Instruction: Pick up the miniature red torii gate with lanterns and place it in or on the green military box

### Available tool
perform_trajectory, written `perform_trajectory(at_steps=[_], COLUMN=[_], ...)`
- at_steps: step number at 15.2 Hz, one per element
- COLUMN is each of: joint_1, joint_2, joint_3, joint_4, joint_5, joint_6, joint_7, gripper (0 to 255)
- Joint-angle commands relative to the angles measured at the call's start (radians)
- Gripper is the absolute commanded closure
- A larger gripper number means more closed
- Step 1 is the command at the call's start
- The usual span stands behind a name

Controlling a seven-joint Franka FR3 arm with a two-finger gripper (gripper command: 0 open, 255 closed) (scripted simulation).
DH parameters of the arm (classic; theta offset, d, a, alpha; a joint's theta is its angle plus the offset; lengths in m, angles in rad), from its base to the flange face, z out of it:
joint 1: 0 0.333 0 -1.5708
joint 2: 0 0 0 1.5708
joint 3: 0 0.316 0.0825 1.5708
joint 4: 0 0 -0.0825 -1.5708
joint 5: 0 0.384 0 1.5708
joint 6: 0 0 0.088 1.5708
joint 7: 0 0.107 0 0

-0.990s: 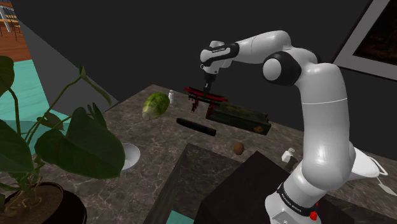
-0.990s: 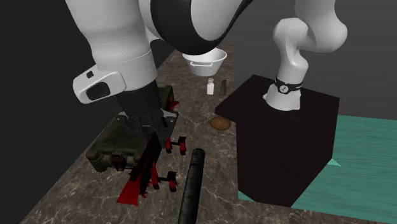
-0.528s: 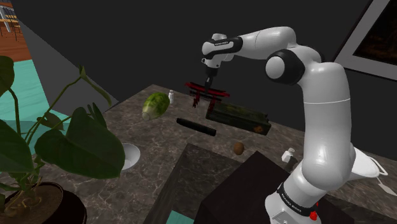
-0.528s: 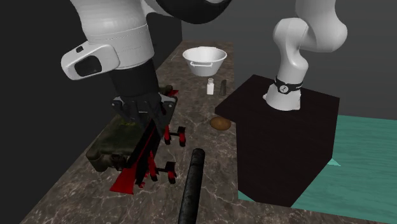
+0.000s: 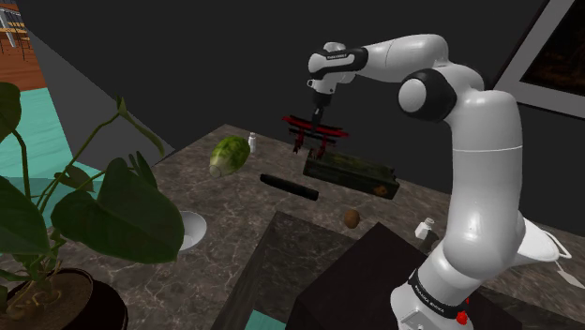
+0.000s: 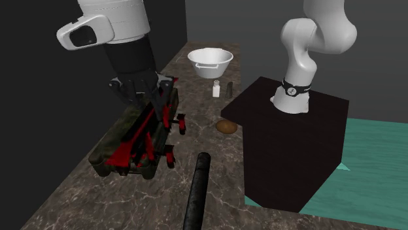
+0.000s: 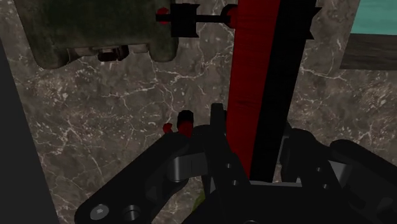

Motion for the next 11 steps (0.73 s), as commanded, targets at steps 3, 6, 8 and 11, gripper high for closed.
perform_trajectory(at_steps=[3,6,8,11], joint_1=[-0.056,-0.1,-0.131,-0.179], joint_2=[-0.012,-0.016,-0.015,-0.004], joint_3=[-0.021,-0.037,-0.047,-0.062], joint_4=[-0.005,-0.001,0.009,0.036], joint_5=[0.001,0.003,0.005,0.009], joint_6=[-0.011,-0.023,-0.034,-0.054], joint_7=[-0.076,-0.134,-0.173,-0.231], gripper=[255,255,255,255])
